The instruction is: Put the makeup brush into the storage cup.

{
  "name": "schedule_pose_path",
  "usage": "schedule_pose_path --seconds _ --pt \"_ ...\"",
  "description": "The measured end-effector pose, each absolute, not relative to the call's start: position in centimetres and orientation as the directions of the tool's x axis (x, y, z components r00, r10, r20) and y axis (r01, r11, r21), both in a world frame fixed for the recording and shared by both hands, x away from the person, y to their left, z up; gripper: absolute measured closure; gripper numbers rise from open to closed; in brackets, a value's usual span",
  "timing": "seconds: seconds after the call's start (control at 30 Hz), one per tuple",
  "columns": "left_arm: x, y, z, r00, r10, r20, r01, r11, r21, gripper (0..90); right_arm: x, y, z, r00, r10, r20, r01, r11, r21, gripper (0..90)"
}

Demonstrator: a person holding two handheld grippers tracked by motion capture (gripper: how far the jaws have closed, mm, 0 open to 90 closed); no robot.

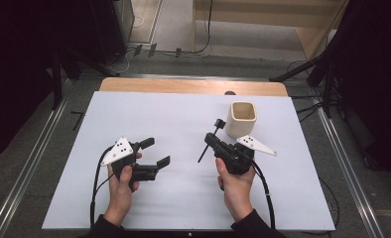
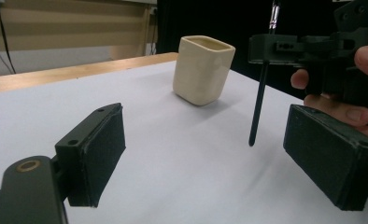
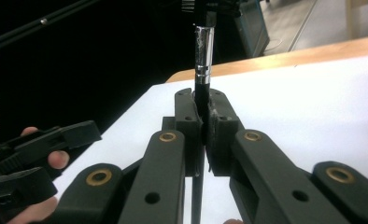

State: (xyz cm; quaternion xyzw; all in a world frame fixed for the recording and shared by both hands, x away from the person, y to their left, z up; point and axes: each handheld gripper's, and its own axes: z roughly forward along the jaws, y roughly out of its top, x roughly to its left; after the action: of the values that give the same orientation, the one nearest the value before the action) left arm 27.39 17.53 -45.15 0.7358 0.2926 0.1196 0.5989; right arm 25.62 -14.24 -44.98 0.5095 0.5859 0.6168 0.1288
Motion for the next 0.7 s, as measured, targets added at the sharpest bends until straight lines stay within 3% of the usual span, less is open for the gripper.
schedule_pose_path --seconds 0.7 --pt "27.0 20.4 -45.8 0.778 0.621 -0.096 0.244 -0.157 0.957 2.7 26.2 -17.1 -42.8 -0.482 0.817 0.315 0.307 -0.18 0.935 86.5"
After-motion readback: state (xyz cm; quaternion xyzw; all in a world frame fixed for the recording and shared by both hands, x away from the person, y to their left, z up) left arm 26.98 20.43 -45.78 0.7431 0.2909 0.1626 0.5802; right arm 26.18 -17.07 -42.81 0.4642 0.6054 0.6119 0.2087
